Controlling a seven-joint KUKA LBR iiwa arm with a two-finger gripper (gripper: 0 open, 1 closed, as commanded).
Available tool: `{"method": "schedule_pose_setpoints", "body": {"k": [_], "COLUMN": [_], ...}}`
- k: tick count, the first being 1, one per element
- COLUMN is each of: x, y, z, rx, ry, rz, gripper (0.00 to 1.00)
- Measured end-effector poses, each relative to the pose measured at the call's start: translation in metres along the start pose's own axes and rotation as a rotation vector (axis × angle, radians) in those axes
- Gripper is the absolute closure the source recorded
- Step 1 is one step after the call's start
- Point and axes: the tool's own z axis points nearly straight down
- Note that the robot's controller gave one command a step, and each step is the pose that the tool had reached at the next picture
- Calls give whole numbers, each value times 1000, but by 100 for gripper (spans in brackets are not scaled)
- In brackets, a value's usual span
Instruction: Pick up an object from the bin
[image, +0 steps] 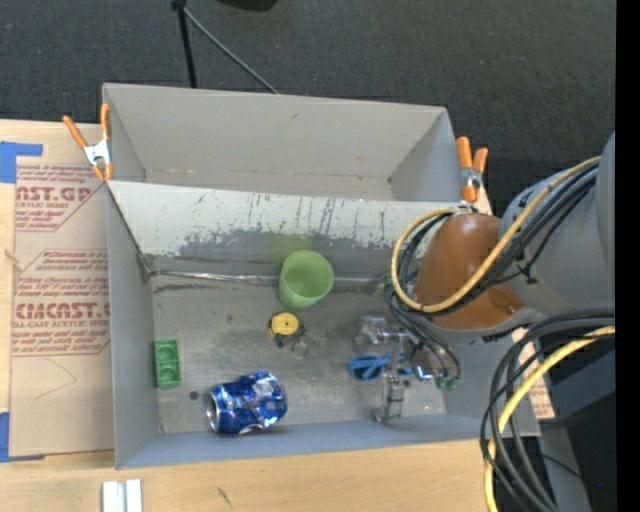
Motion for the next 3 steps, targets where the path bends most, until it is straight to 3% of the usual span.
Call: {"method": "schedule_pose_setpoints", "body": {"k": [1,2,3], "x": [-4,4,-68], "y": [2,-18,-43], "z": [-5,-106,-314], "rx": [0,2,3], "ry": [-9,-18,-24], "rz": [-2,21,46], "gripper": [100,100,100]}}
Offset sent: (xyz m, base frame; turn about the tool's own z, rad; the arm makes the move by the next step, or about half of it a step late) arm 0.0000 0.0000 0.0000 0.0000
